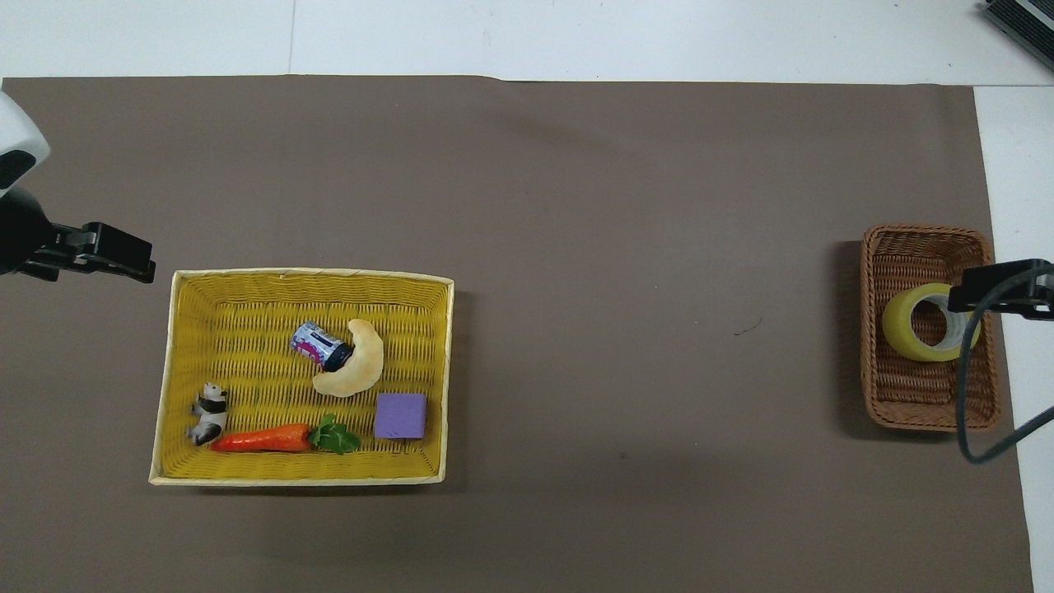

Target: Move tape to another basket

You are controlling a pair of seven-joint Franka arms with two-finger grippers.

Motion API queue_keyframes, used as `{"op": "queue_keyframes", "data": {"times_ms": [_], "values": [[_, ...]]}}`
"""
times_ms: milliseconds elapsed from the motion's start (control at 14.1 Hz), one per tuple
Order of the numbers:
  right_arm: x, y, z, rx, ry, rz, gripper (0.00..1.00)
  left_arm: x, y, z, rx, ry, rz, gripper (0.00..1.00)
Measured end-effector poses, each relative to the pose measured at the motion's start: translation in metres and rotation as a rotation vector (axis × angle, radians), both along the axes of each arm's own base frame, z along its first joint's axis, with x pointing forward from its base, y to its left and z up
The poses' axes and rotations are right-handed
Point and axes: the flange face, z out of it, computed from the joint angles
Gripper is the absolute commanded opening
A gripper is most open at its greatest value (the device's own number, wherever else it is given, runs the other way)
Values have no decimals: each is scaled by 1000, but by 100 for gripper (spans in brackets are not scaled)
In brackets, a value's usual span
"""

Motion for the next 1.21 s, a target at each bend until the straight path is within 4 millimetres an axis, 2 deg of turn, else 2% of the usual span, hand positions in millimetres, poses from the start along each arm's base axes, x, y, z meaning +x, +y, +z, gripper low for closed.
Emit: {"op": "queue_keyframes", "data": {"times_ms": [1209], "values": [[-9, -4, -5, -6, 64, 148, 100, 0, 0, 0, 0, 0, 0, 100]]}}
